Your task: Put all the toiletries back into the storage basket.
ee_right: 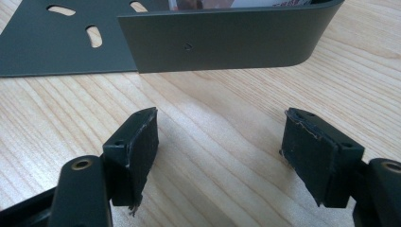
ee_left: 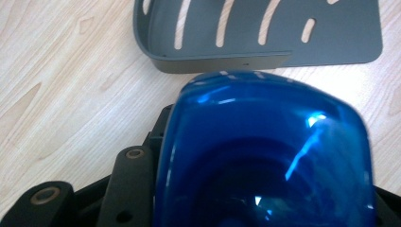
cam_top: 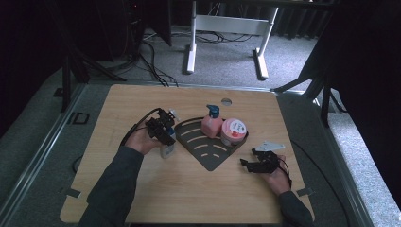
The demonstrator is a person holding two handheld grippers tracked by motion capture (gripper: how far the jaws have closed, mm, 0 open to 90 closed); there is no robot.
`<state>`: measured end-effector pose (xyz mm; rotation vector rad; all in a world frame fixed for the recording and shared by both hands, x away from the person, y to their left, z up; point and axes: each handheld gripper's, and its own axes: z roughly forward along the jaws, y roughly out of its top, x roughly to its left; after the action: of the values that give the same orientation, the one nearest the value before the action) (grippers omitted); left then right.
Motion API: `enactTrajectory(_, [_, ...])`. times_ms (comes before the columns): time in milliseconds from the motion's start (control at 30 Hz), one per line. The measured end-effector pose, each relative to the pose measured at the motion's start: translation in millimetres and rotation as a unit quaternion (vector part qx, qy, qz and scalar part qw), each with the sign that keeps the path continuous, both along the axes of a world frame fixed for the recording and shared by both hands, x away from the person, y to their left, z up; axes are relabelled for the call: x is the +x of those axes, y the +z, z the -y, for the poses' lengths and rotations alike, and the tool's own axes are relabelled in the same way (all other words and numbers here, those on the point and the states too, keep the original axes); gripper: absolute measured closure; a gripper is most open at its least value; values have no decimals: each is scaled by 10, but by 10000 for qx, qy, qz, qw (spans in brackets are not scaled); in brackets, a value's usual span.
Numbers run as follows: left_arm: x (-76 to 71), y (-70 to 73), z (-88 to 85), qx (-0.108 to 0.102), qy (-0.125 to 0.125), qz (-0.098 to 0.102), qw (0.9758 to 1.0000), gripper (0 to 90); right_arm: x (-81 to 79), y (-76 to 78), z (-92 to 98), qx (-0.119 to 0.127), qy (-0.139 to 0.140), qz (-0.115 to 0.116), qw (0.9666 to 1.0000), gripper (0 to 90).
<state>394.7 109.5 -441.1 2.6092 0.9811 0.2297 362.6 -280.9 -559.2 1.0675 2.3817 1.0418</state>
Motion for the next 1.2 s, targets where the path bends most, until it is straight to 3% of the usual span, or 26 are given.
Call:
enactTrajectory(467, [-113,21,130,-114,-269,-38,9996,556,1,0,1,-2,5,9,10000,278])
enactTrajectory(700, [-154,18,215,-60,-432,-49,9990,556,1,0,0,3,2,5,10000,278])
enactTrajectory(1200, [-230,87,469,-200,-834,-40,9963,556,1,0,0,3,1,7,10000,277])
